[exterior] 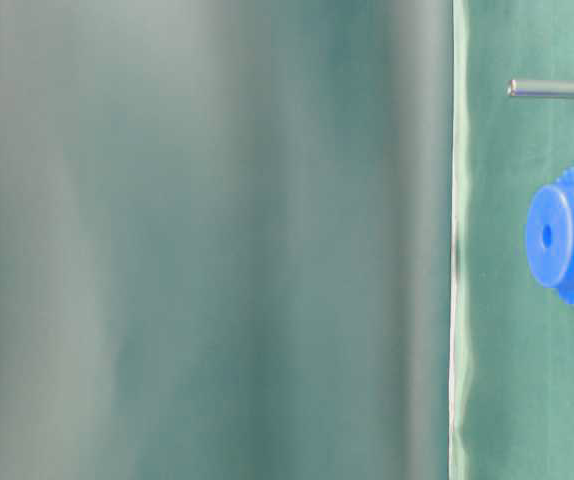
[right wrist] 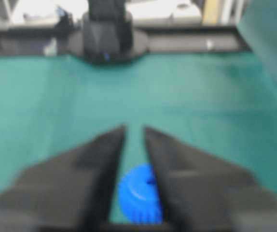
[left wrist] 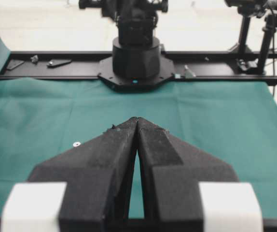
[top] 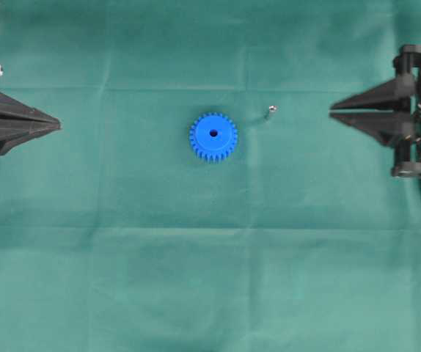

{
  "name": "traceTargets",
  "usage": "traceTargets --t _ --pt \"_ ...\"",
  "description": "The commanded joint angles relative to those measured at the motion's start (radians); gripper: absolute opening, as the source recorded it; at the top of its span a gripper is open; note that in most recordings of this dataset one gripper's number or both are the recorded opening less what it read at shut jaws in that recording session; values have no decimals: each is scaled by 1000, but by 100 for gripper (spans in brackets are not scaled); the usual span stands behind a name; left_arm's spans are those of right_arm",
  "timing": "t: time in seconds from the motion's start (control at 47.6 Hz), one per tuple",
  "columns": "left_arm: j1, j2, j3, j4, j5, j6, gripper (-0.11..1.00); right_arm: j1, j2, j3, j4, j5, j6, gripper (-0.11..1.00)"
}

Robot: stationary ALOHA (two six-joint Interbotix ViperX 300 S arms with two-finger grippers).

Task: Insert the shaft placed at a random location into the center hole of the medium gear at another random location.
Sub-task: 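Move the right gripper over the silver shaft and lower it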

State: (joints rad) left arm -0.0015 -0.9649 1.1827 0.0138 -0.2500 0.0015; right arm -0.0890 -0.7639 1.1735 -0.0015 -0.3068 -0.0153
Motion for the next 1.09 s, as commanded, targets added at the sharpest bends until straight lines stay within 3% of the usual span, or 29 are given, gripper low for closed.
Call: traceTargets --t 0.0,0.084,0.147,0.273,0.588,1.071 --pt "0 9 -26 2 -5 -2 0 -21 75 -14 0 -43 -8 53" --pt "0 9 -25 2 -5 -5 0 -35 169 -14 -2 -94 -17 80" --pt "0 11 -25 3 -5 -5 0 -51 247 -14 -2 -143 -28 91" --pt "0 14 -23 2 -5 -6 0 -81 371 -17 3 -212 -43 85" --pt "0 14 -20 3 2 -6 0 -137 624 -41 6 -325 -44 85" --pt "0 15 -11 3 14 -6 0 -167 816 -60 23 -440 -44 84"
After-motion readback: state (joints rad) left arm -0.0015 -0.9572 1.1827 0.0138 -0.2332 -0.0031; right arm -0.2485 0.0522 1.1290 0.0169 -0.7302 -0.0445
